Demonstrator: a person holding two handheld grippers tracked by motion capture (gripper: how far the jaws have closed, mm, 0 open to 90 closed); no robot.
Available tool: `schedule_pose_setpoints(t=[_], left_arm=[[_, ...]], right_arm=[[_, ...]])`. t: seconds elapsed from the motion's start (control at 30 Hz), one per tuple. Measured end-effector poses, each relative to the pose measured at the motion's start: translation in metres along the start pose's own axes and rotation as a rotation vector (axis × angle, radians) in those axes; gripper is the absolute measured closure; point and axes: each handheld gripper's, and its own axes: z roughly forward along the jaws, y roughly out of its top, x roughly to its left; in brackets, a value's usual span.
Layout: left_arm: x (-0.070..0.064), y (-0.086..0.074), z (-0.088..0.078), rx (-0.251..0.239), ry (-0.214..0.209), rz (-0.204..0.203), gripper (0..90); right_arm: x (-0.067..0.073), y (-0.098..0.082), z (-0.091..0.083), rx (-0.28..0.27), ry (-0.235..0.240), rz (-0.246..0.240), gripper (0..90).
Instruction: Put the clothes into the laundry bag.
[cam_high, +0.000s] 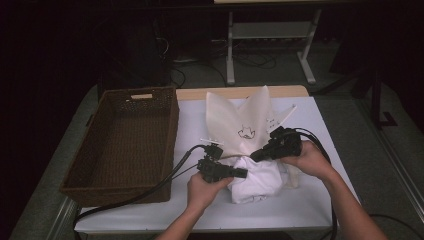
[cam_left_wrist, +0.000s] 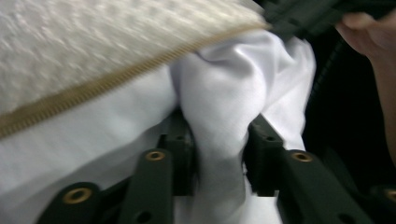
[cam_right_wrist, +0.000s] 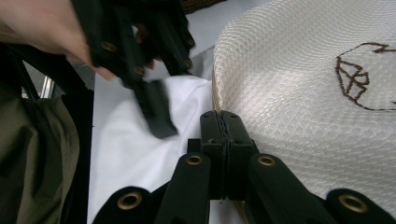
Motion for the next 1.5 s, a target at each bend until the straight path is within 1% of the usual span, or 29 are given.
schedule_pose_setpoints(t=[0.03,0.1,0.2,0.3,0.37,0.4,0.47,0.5,0.57,0.6,0.63,0.7,0.73,0.77,0.8,0.83,0.87,0.9,0.97,1.07,1.13,1.17,1.23,1.3,1.37,1.43,1.5], left_arm=[[-0.002,0.0,-0.002,0.012,0.007,0.008,59.4],[-0.007,-0.001,-0.008,0.035,0.039,0.044,54.5],[-0.015,-0.004,-0.017,0.053,0.09,0.068,46.9],[-0.02,-0.013,-0.023,0.083,0.136,0.109,39.2],[-0.023,-0.021,-0.021,0.109,0.132,0.12,36.8],[-0.024,-0.024,-0.019,0.114,0.122,0.117,36.5],[-0.024,-0.028,-0.015,0.113,0.083,0.095,36.8],[-0.023,-0.028,-0.012,0.112,0.08,0.086,37.0],[-0.017,-0.025,-0.008,0.086,0.089,0.066,36.9],[-0.012,-0.023,-0.005,0.076,0.083,0.042,36.5],[-0.009,-0.021,-0.001,0.068,0.07,0.025,36.3],[-0.004,-0.019,0.007,0.042,0.039,0.019,37.7],[-0.002,-0.019,0.011,0.032,0.031,0.015,39.7],[0.0,-0.019,0.016,0.025,0.026,0.018,43.5],[0.003,-0.019,0.021,0.021,0.036,0.041,50.7],[0.006,-0.019,0.023,0.008,0.033,0.052,57.7],[0.009,-0.018,0.025,-0.003,0.015,0.046,63.2],[0.011,-0.017,0.027,-0.011,0.005,0.045,66.9],[0.013,-0.015,0.028,-0.033,0.006,0.035,70.7],[0.009,-0.009,0.025,-0.077,0.024,0.036,73.2],[0.003,-0.005,0.021,-0.085,0.041,0.057,73.9],[0.001,-0.004,0.018,-0.097,0.048,0.06,74.0],[-0.003,0.0,0.012,-0.109,0.045,0.06,74.5],[-0.006,0.002,0.006,-0.124,0.07,0.07,74.7],[-0.01,0.001,0.002,-0.15,0.086,0.077,74.7],[-0.017,-0.003,-0.001,-0.196,0.101,0.087,74.9],[-0.021,-0.005,-0.003,-0.208,0.092,0.094,75.0]], right_arm=[[-0.001,0.0,0.0,-0.001,0.0,0.005,88.8],[-0.002,0.0,0.001,0.0,-0.007,0.001,88.8],[-0.003,0.001,0.001,-0.005,-0.018,0.001,88.6],[-0.004,0.002,0.002,-0.01,-0.023,-0.001,88.6],[-0.004,0.002,0.002,-0.01,-0.025,-0.004,88.6],[-0.004,0.002,0.002,-0.008,-0.025,0.0,88.5],[-0.004,0.002,0.002,-0.005,-0.028,-0.002,88.6],[-0.004,0.003,0.002,-0.006,-0.03,-0.006,88.6],[-0.004,0.003,0.003,-0.001,-0.034,-0.007,88.5],[-0.003,0.004,0.003,-0.001,-0.035,-0.007,88.6],[-0.003,0.005,0.004,-0.002,-0.04,-0.015,88.6],[-0.002,0.006,0.004,-0.01,-0.041,-0.023,88.6],[-0.003,0.006,0.005,-0.014,-0.036,-0.023,88.7],[-0.003,0.006,0.006,-0.013,-0.035,-0.025,88.7],[-0.004,0.006,0.008,-0.008,-0.034,-0.021,88.8],[-0.005,0.007,0.009,-0.013,-0.027,-0.028,88.8],[-0.005,0.007,0.01,-0.014,-0.026,-0.027,88.8],[-0.004,0.008,0.01,-0.013,-0.024,-0.027,88.9],[-0.003,0.008,0.011,-0.012,-0.026,-0.03,88.9],[-0.002,0.009,0.008,-0.029,-0.025,-0.035,89.0],[0.001,0.01,0.003,-0.044,-0.03,-0.043,89.0],[0.004,0.011,0.0,-0.047,-0.033,-0.051,89.1],[0.009,0.014,-0.005,-0.051,-0.034,-0.064,89.1],[0.013,0.017,-0.009,-0.056,-0.036,-0.077,89.1],[0.017,0.019,-0.011,-0.063,-0.033,-0.09,89.1],[0.021,0.021,-0.013,-0.074,-0.029,-0.101,89.1],[0.026,0.023,-0.015,-0.09,-0.023,-0.121,89.1]])
